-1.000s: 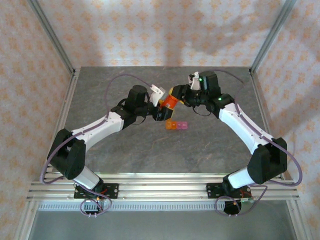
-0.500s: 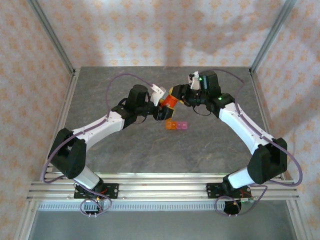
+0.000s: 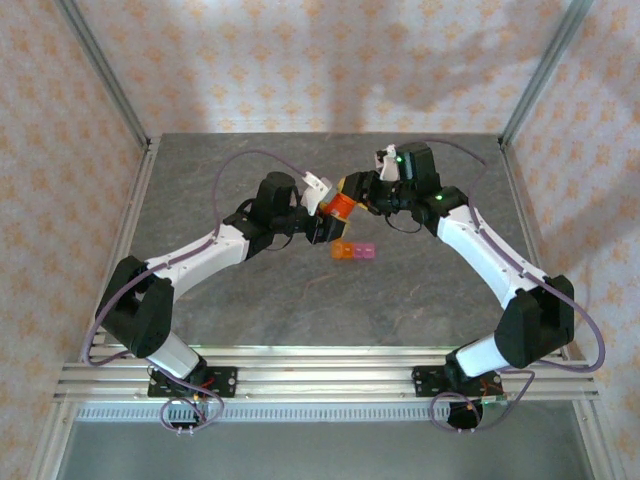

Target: Sort the pills into containers

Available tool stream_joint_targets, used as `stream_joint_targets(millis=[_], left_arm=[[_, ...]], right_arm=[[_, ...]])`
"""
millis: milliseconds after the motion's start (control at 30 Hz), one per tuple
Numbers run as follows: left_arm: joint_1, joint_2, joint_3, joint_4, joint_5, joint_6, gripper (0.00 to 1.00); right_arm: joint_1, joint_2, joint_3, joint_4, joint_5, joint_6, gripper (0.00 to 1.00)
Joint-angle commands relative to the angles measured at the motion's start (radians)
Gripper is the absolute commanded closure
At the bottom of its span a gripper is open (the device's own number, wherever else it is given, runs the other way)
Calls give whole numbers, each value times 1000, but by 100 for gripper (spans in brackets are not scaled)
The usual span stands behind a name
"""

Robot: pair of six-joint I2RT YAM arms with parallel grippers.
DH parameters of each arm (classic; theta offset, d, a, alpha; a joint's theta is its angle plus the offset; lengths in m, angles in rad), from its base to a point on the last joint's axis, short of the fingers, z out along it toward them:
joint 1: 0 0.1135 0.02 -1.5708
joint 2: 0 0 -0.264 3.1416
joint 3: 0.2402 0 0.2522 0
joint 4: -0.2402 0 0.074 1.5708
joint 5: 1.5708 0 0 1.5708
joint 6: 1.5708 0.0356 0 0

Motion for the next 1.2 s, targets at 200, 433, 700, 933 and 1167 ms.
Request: stream_joint_targets(millis=[200, 433, 700, 933, 1167], left_arm=[[15, -41, -40, 18, -12, -7, 94], [28, -54, -62, 114, 38, -82, 100], [48, -53, -60, 208, 109, -180, 100], [47, -50, -13, 52, 49, -68, 100], [48, -44, 39, -85, 4, 45, 100]], right_arm=[[-16, -13, 37, 12, 31, -9, 84], [-32, -30, 4, 51, -30, -109, 84], [-113, -49, -87, 211, -285, -241, 69], [-134, -143, -90, 173, -172, -167, 20], [-134, -137, -68, 13, 39, 34, 19]])
